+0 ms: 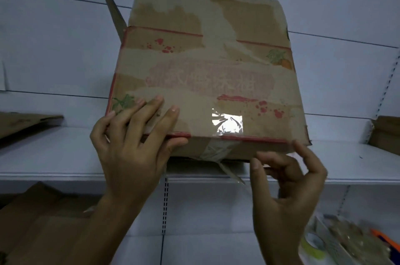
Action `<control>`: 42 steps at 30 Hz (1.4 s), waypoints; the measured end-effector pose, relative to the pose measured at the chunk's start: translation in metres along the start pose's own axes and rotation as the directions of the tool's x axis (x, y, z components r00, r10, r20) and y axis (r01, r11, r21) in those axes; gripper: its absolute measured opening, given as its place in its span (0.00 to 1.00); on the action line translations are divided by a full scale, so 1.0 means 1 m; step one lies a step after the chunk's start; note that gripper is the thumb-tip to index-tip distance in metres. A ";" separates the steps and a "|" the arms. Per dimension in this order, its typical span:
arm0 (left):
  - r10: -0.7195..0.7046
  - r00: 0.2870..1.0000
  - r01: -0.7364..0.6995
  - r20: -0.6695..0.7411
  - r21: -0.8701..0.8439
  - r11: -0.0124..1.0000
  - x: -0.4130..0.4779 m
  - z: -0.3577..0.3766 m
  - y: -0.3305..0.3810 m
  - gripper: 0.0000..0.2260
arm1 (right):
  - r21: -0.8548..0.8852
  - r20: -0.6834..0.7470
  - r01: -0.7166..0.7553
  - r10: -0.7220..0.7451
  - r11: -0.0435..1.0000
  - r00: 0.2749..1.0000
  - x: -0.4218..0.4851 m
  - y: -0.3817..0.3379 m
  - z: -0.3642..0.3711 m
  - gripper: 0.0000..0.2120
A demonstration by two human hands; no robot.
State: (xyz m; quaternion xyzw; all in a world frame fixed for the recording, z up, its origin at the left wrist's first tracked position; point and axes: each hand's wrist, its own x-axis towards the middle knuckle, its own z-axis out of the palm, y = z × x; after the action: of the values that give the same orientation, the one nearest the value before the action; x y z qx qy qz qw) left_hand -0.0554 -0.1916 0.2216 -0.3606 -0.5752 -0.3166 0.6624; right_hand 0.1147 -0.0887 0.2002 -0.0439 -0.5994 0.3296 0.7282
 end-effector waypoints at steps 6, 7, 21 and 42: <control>0.001 1.000 -0.001 -0.022 0.013 1.000 -0.008 -0.001 0.015 0.18 | 0.229 -0.100 -0.261 0.289 0.938 0.952 -0.019 -0.010 0.029 0.37; 0.003 1.000 -0.003 -0.022 0.020 1.000 -0.011 -0.001 0.017 0.18 | 0.261 -0.104 -0.275 0.310 0.925 0.945 -0.021 -0.010 0.033 0.38; -0.067 0.996 0.068 0.057 -0.019 0.997 -0.003 0.007 0.009 0.17 | -0.208 -0.326 -0.052 -0.019 0.977 0.945 0.005 0.007 -0.011 0.02; -0.101 0.984 0.094 0.143 0.056 0.994 -0.021 0.046 0.009 0.18 | -0.918 0.323 0.074 0.627 0.388 0.709 0.095 0.198 -0.023 0.09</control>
State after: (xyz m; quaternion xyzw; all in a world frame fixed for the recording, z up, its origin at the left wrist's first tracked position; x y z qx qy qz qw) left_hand -0.0754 -0.1486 0.2037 -0.3378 -0.6468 -0.3072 0.6109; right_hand 0.0573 0.1237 0.1830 -0.4119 -0.8657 0.0849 0.2714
